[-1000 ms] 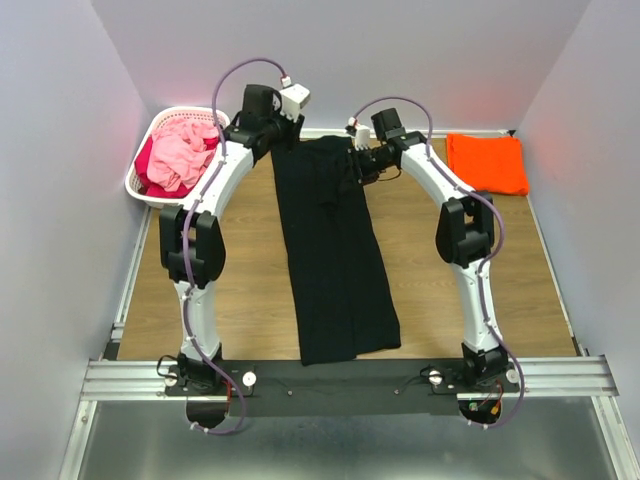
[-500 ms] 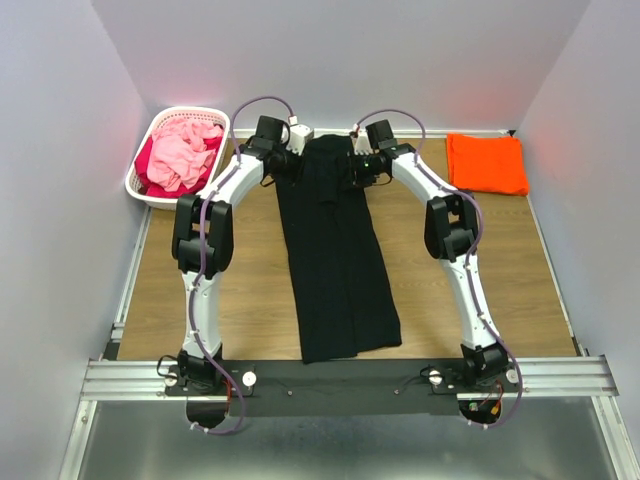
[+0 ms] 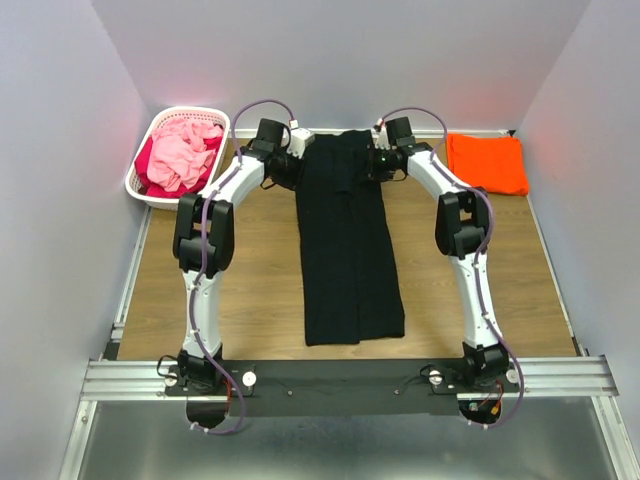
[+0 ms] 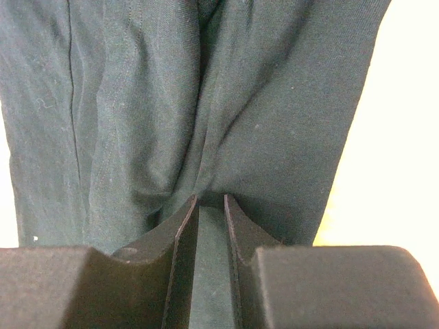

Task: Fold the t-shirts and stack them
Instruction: Fold the tshirt

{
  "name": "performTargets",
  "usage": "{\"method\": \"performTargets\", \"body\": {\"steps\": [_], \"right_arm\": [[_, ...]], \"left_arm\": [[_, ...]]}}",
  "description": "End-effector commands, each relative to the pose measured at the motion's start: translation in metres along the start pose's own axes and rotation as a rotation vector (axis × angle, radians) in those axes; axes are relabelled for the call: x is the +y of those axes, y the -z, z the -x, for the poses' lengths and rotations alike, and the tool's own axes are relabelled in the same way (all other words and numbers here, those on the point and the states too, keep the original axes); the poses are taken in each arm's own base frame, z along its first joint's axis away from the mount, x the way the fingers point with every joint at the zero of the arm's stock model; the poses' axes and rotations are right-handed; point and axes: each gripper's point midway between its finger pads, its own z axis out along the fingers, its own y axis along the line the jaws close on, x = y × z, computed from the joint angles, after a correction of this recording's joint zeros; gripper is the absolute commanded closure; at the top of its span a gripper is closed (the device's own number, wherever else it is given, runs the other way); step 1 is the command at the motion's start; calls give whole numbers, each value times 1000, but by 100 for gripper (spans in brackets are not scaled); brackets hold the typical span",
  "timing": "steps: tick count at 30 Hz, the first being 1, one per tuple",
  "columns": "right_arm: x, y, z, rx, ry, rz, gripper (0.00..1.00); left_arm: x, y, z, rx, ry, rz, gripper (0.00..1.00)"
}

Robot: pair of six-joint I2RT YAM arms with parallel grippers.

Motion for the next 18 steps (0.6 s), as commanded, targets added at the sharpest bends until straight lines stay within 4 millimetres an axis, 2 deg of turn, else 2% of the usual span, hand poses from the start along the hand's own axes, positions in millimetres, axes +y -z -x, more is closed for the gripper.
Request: {"method": "performTargets", "body": {"steps": [1,6,8,11,14,15,16,17,18], "right_arm": [[-48,-15,-33,85,-38,-128,71],[-47,-25,-19,55,-5,-102,70],[-50,-30,-21,57,-2,-104,68],[-46,-28,-16,47,15,-90,63],[-31,-15,-3,25,29,-46,50],[-21,-1,13,-10,52,-30,43],[-13,10,22,-30,71,-15,31],[-7,21,31,-51,92,-8,24],[8,47,52,-105,150,4,18]], "left_arm": [[-6,-10,1,-4,16,-58,58],[-7,-16,-3,5,22,-70,58],[-6,-15,-3,6,17,-67,58],[-4,-9,3,-10,-3,-53,55],[-3,3,16,-48,-34,-46,49],[-5,15,28,-82,-54,-49,40],[-7,23,35,-102,-70,-53,35],[-6,33,44,-134,-105,-51,21],[-12,53,57,-178,-134,-59,6]]}}
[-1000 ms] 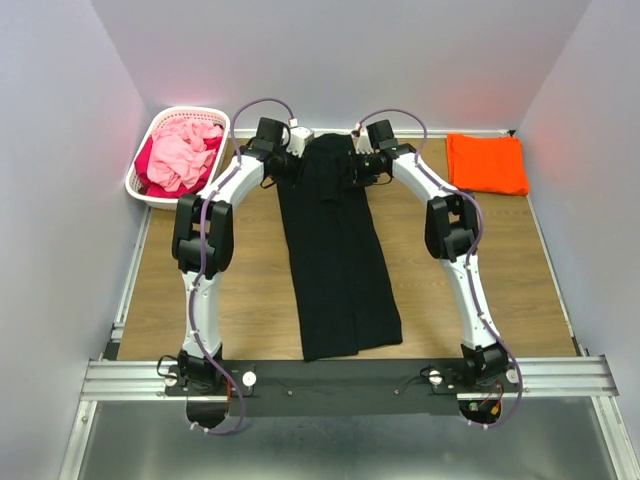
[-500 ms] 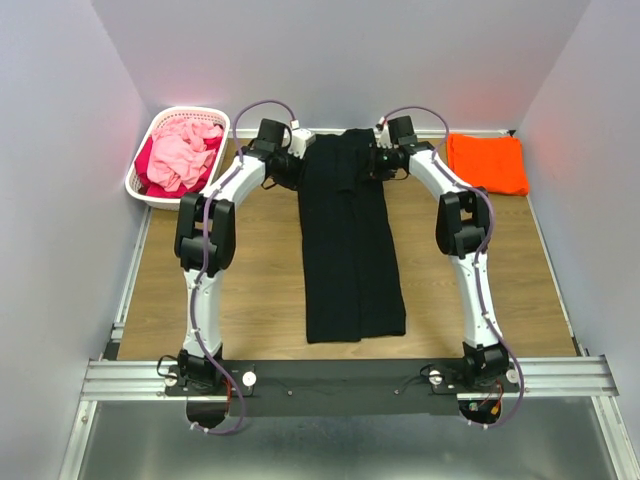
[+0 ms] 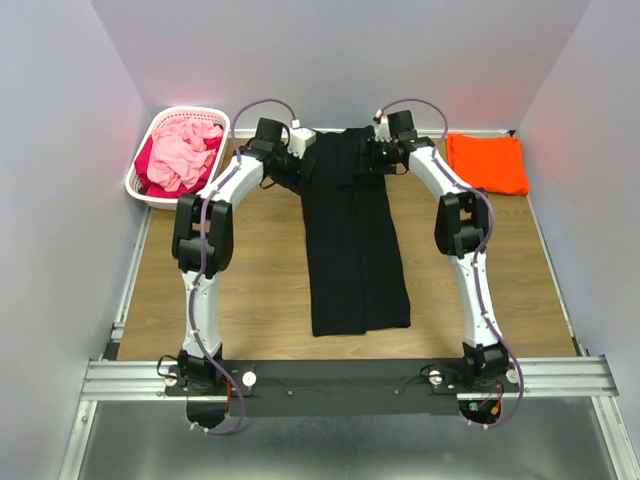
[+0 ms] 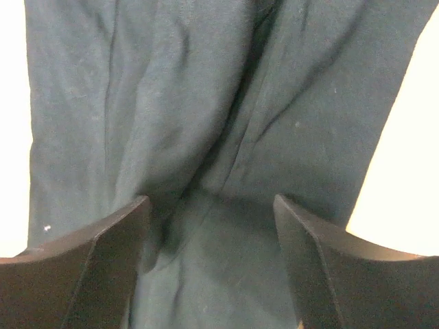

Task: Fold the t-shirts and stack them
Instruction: Fold the tshirt

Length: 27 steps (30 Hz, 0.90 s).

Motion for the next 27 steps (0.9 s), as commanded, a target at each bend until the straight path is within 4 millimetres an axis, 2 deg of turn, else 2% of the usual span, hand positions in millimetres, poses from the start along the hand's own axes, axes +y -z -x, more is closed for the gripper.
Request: {"method": "performTargets", "body": {"steps": [1,2,3,5,6,7,8,9,10,12,13,14,15,16,17,18,19,20,21,22,23,24,26,27], "right_arm": [[14,52,33,-58,118,-19,10],[19,64,40,-76,149,-17,7],[36,96,63,-136,220,-4,2],[50,124,75,-176,285,10,0],[56,137,80,-195,345,19,0],[74,169,95,-253,394,33,0],[84,182,97,-269,430,61,0],[86,188,92,-264,474,71,0],[101,213,99,-306,518,91,0],[97,222,91,-297,555,63,0],[97,226,87,-294,567,61,0],[101,244,88,-318,629,43,0],[104,250,82,-312,670,57,0],[98,242,54,-236,685,84,0],[111,263,48,-255,778,117,0],[110,265,33,-227,807,140,0],[109,260,-2,-144,815,193,0],[110,272,-16,-135,888,205,0],[110,274,-33,-105,911,221,0],[110,276,-56,-51,928,247,0],[102,268,-100,44,925,301,0],[98,271,-119,75,1010,324,0],[98,281,-162,141,1086,350,2],[94,284,-200,196,1127,389,2]], "left_arm": [[-14,70,66,-200,-134,-13,5],[-16,83,75,-237,-164,-8,5],[-22,109,85,-285,-217,-6,5],[-28,139,100,-363,-281,15,4],[-37,167,106,-410,-317,33,4],[-39,181,111,-437,-363,49,4],[-44,196,116,-474,-399,58,4],[-57,218,117,-514,-476,56,4],[-64,230,120,-546,-523,57,4],[-81,252,117,-600,-619,52,4],[-85,257,114,-610,-626,55,4],[-95,263,106,-624,-687,38,4],[-101,263,100,-626,-728,16,4],[-106,264,94,-625,-769,1,4],[-117,263,78,-608,-807,-44,4],[-123,262,69,-598,-825,-77,4],[-130,255,50,-557,-855,-128,3],[-144,245,30,-530,-883,-206,4],[-151,242,15,-508,-904,-235,4],[-160,235,-1,-480,-920,-270,4],[-168,228,-21,-446,-938,-306,3],[-184,215,-51,-409,-993,-354,4],[-201,206,-81,-376,-1076,-389,4],[-222,199,-107,-352,-1145,-429,5]]}}
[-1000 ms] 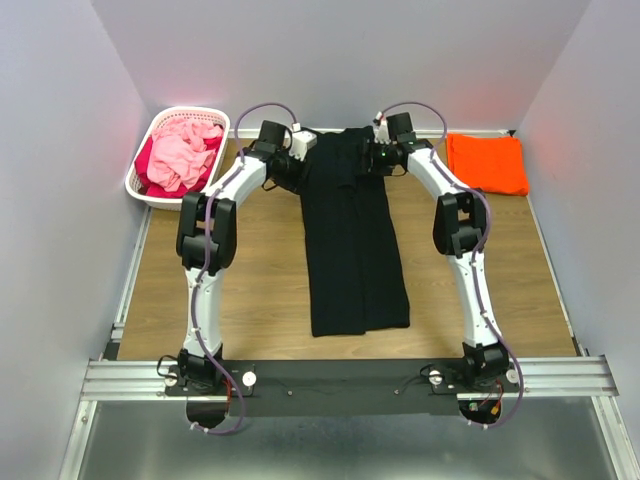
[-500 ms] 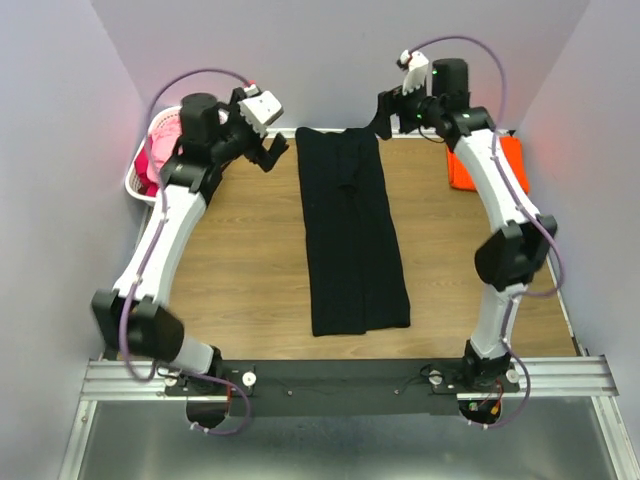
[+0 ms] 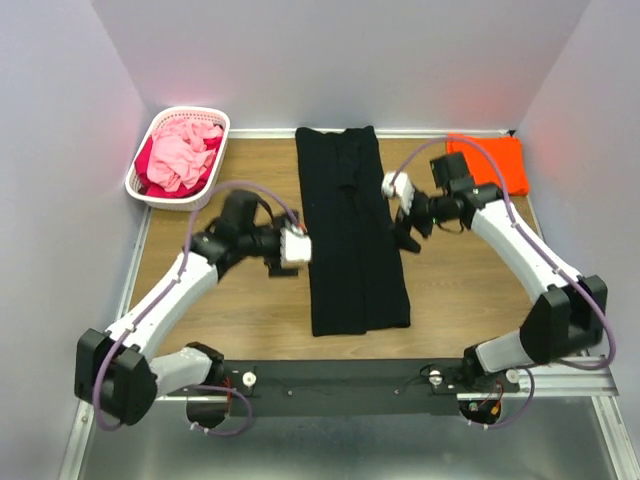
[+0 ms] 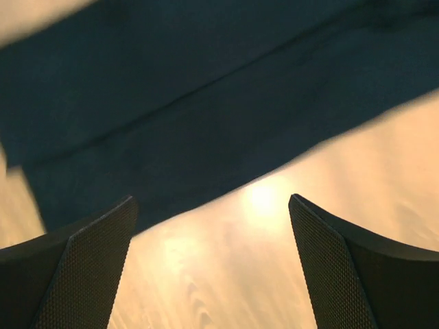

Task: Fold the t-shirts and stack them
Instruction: Fold the tshirt

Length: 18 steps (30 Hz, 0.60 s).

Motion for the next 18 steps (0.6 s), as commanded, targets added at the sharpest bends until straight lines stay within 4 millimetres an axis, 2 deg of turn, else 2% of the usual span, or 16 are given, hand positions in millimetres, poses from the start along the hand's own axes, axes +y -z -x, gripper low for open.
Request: {"method": "performTargets", "body": {"steps": [1,2,3,4,5,7,8,9,12,17,18], "right_arm": [[93,10,-63,96,219,231,4],[106,9,-72,102,237,258,5],[130,4,-94,131,254,325,8],[139,5,-100,134,269,343,11],[150,7,-104,127,296,358,18],[172,4,-125,150,332,423,25],[177,5,-132,162,353,433,27],[182,4,-137,170,403,452,30],[191,3,-163,213,438,489,34],[192,-4,-173,227,476,514,36],[193,-6,-173,230,476,527,36]], "left_arm": [[-95,-15,1,-19,-214,-201,6],[-103,-21,7,-38,-249,-200,7],[-119,-24,-2,-19,-253,-217,12],[-129,-28,-3,-19,-253,-232,14],[-144,-36,4,-39,-288,-264,16],[-165,-44,-1,-35,-297,-322,26],[-174,-49,4,-49,-295,-340,30],[-180,-54,0,-33,-291,-361,38],[-189,-64,4,-29,-291,-403,47],[-213,-74,-10,15,-321,-500,47],[-224,-75,-16,35,-338,-533,46]]}}
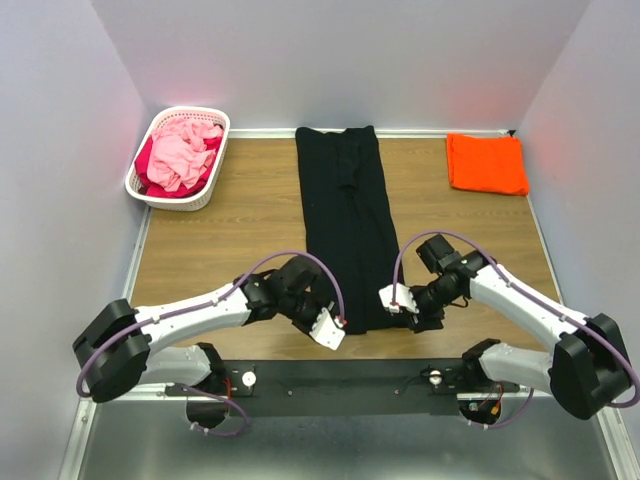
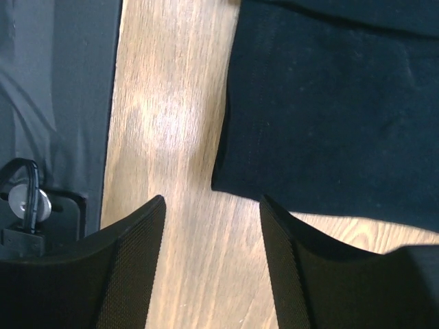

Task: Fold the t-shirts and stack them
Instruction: Fold the tshirt

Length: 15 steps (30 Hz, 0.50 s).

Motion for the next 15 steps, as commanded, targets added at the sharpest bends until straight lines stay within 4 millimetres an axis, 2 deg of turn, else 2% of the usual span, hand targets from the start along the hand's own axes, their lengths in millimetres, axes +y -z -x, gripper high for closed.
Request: {"method": "performTargets", "body": {"steps": [1,6,12,15], "right_arm": [[-3,-6,-1,16,72,23,37],[-2,-12,1,29,95,25,37],[-2,-24,-14,85,108,7,37],[-5,-29,-20,107,99,-3,39]], "left_arm": [[-11,-11,-2,39,-58,-43,46],[-24,-17,-9,69,-56,-78,41],[-33,-24,-14,104,-82,-116,40],[-46,-29,-20,134,-96,-165,40]]}}
